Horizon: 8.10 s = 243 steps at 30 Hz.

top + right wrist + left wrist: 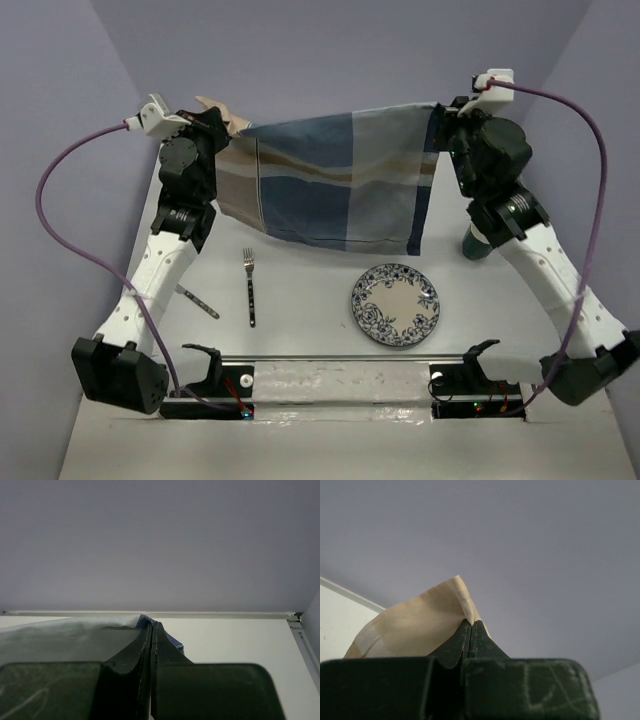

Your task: Set the dinner table for one person

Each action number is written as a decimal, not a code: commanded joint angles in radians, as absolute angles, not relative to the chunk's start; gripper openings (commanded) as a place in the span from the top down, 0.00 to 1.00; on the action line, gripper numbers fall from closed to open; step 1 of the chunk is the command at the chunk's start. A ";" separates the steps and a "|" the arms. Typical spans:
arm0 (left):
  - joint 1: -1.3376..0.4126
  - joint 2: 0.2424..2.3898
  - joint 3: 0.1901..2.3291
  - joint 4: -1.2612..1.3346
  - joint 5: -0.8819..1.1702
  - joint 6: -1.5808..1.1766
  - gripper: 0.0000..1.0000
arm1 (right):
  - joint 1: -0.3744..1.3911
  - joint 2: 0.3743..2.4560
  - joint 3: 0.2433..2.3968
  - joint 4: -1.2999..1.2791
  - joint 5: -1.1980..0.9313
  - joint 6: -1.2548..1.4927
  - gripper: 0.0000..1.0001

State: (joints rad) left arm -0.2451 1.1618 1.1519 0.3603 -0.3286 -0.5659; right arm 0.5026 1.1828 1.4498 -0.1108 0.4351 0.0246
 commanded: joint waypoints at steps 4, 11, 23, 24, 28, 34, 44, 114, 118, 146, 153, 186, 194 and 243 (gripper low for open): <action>-0.167 1.400 1.342 0.387 -0.282 -0.558 1.00 | 0.336 1.448 1.616 -0.060 0.266 0.046 1.00; -0.137 1.644 1.710 0.239 -0.206 -0.522 1.00 | 0.233 1.722 2.030 -0.176 0.187 0.017 1.00; -0.137 1.528 1.360 0.377 -0.137 -0.606 1.00 | 0.224 1.537 1.591 -0.079 0.141 0.077 1.00; -0.137 1.520 1.301 0.426 -0.124 -0.633 1.00 | 0.224 1.514 1.524 -0.062 0.140 0.113 1.00; -0.137 1.500 0.955 0.581 -0.100 -0.707 0.97 | 0.224 1.511 1.237 0.007 0.120 0.211 1.00; -0.135 1.563 0.666 0.727 -0.100 -0.796 0.62 | 0.224 1.569 0.987 0.087 0.140 0.311 1.00; -0.135 1.327 0.431 0.720 -0.193 -0.831 0.39 | 0.224 1.516 0.865 0.003 0.210 0.368 0.70; -0.265 0.555 0.715 0.011 -0.218 -0.535 0.39 | 1.164 2.101 1.548 -0.043 0.156 0.351 0.53; -0.265 0.534 0.727 0.006 -0.226 -0.511 0.37 | 1.187 2.193 1.652 -0.097 0.141 0.347 0.55; -0.265 0.518 0.695 0.025 -0.213 -0.529 0.36 | 1.273 2.267 1.726 -0.133 0.192 0.255 0.57; -0.265 0.563 0.643 0.002 -0.230 -0.564 0.35 | 1.236 2.002 1.533 -0.091 0.235 0.293 0.43; -0.339 1.319 0.492 0.302 -0.353 -0.680 0.35 | 0.290 1.471 0.798 -0.089 0.221 0.456 0.52; -0.337 1.402 0.515 0.296 -0.290 -0.667 0.42 | 0.256 1.451 0.759 -0.107 0.255 0.499 0.52; -0.940 1.434 0.566 0.584 0.264 -0.698 0.08 | 0.235 0.819 0.607 -0.117 -0.285 0.448 0.34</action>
State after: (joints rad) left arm -0.9016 1.3231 0.5144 0.4850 0.0963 -0.6918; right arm 0.2413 0.8509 0.6048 -0.1345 -0.2047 0.4721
